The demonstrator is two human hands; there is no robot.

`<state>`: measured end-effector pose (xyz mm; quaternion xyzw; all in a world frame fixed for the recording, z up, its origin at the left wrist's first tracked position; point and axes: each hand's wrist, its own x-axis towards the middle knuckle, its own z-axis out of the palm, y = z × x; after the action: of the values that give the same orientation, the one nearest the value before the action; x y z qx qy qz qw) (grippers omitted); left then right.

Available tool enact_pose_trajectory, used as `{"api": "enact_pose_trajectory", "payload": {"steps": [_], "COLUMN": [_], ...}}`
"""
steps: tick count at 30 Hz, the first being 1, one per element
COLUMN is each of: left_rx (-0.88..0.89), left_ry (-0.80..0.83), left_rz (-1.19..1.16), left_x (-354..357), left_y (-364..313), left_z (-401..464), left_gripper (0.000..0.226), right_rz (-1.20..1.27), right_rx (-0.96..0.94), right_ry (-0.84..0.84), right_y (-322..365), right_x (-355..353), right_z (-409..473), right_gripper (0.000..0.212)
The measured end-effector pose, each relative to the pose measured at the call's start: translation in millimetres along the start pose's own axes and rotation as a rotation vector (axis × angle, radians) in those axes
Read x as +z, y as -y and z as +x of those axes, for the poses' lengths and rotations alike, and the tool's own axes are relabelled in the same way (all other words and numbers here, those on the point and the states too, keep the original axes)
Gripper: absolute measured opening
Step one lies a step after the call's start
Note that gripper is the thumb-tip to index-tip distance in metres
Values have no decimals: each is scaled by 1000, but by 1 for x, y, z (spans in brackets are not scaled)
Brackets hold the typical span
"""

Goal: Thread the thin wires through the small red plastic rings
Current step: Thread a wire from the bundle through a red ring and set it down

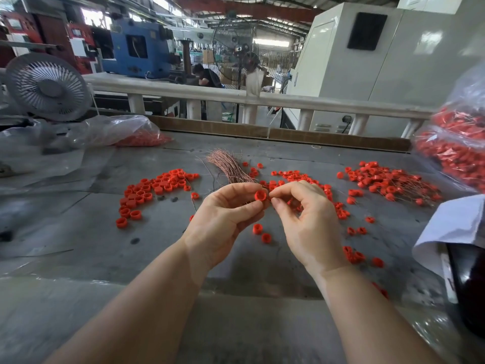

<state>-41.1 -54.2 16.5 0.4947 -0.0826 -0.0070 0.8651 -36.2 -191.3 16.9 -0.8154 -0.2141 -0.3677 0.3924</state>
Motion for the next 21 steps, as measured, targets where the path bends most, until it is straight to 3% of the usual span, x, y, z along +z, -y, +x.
{"api": "enact_pose_trajectory", "payload": {"steps": [21], "left_rx": [-109], "left_ry": [-40], "left_rz": [-92], "left_x": [3], "left_y": [-5], "left_z": [-1], "left_gripper": [20], "right_rz": [-42], "right_rx": [-3], "right_ry": [21], "right_y": [1], "right_x": [-2], "right_z": [0], "right_gripper": [8]}}
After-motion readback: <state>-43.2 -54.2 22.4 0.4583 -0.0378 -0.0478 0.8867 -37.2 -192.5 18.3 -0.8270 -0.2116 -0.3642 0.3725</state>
